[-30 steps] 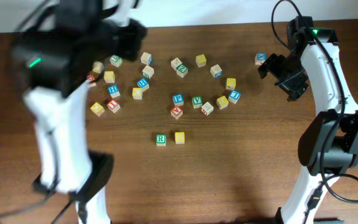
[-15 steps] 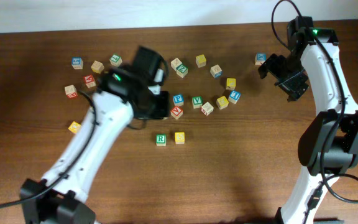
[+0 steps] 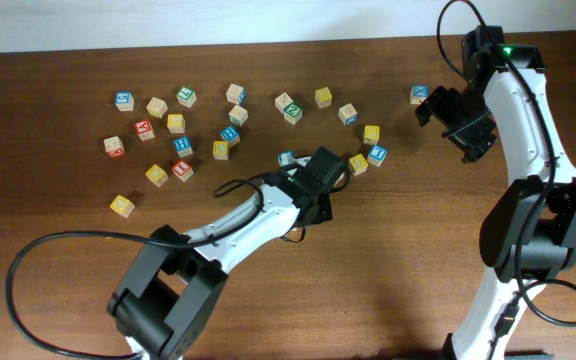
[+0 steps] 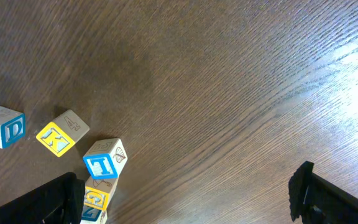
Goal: Spell out RSS
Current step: 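Carry the S block and place it right of the first S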
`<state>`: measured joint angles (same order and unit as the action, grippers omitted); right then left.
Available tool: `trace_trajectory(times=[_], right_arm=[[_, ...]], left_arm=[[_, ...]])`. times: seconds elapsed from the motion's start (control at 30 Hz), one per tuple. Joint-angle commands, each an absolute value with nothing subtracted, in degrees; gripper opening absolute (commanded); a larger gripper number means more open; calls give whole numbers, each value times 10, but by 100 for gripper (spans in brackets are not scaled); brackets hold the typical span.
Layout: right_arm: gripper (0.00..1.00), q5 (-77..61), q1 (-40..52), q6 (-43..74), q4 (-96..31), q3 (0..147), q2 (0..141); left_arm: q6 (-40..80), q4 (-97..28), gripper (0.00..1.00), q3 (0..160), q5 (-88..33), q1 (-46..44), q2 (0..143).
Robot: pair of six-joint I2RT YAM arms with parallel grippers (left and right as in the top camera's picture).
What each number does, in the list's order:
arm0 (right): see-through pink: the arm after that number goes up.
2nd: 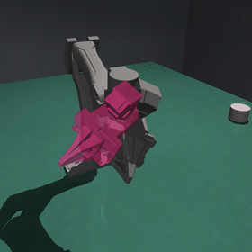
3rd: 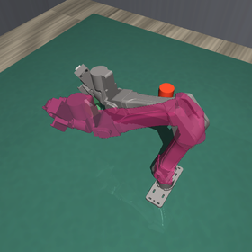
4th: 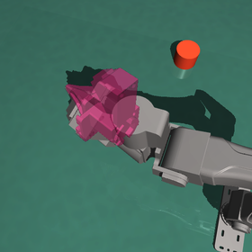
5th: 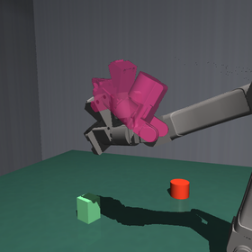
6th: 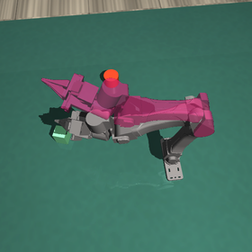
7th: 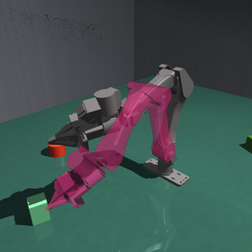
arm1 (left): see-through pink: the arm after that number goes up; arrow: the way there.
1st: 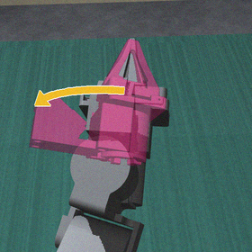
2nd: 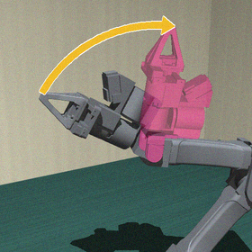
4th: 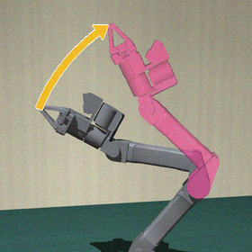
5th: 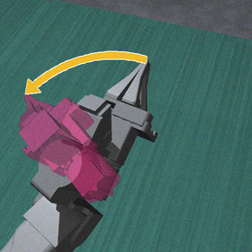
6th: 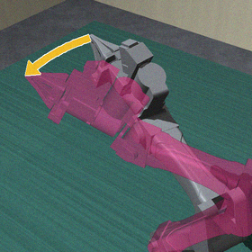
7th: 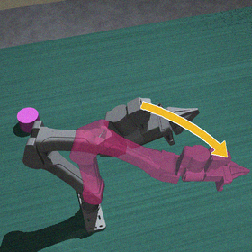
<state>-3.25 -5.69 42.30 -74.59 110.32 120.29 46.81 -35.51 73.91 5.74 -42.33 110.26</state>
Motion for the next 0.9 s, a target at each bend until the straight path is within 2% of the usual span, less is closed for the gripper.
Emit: trace_trajectory(times=[0.0,0.5,0.53,0.63,0.73,0.87], right_arm=[[98,-32,-56,429,-746,1099,1203],[98,-32,-56,429,-746,1099,1203],[98,-32,-56,429,-746,1099,1203],[98,-32,-56,429,-746,1099,1203],[98,-32,-56,429,-746,1099,1203],[98,-32,-56,429,-746,1099,1203]], left_arm=[[481,-361,9,736,91,-423,1124],[479,-386,14,736,54,-424,1128],[479,-386,15,736,54,-424,1128],[479,-386,30,736,54,-426,1128],[479,-386,36,736,54,-426,1128],[479,-382,36,737,54,-426,1128]])
